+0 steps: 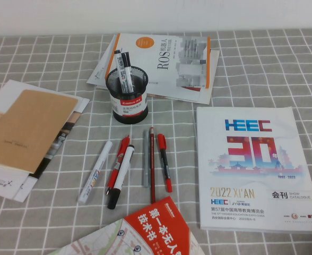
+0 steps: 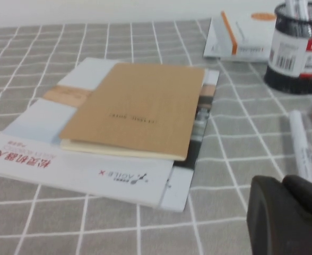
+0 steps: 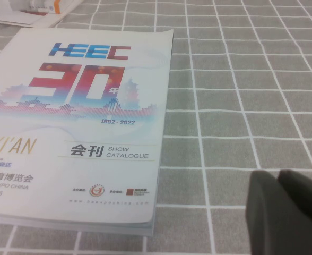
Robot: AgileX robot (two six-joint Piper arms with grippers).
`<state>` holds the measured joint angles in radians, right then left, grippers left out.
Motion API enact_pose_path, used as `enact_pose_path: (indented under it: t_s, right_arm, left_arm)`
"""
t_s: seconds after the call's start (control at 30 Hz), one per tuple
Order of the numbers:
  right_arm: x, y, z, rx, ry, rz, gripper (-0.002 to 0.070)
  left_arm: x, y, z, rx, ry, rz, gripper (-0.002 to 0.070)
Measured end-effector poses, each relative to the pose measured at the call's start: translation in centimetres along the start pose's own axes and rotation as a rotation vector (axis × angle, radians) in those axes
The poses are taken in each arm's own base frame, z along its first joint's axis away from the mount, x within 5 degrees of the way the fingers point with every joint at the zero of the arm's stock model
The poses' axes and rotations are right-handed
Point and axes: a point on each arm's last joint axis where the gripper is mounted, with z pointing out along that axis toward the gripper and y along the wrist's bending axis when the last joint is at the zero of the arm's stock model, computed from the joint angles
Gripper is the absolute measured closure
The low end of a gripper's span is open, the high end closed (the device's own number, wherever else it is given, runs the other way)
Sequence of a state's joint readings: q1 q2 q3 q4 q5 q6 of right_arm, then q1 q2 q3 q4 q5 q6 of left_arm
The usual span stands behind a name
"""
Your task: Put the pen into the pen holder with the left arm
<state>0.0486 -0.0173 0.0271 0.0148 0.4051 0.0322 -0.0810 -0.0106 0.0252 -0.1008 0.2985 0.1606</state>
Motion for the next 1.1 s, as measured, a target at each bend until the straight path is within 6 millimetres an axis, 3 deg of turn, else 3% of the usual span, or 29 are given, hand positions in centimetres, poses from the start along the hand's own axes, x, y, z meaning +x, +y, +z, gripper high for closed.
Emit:
enact_pose_path:
  t_s: [0.1,0.47,0.87,1.1]
  right_arm:
    - [0.0,0.0,0.0,0.0,0.0,0.0,0.0689]
    - [0.0,0.0,0.0,0.0,0.0,0.0,0.0689]
    - [0.0,0.0,0.0,0.0,0.0,0.0,0.0689]
    - [0.0,0.0,0.0,0.0,0.0,0.0,0.0689]
  left_arm:
    - [-0.1,0.0,0.0,0.005,-0.013,-0.051,0.0677]
    - [-1.0,-0.6,-0.1,0.093,-0.092,-0.563,0.0677]
    - [-1.5,-0.5,-0.2,0.109,-0.129,-0.653,0.0677]
    - [-5.9,-1.2,-0.8,0.177,0.006,-0.543,0.0677]
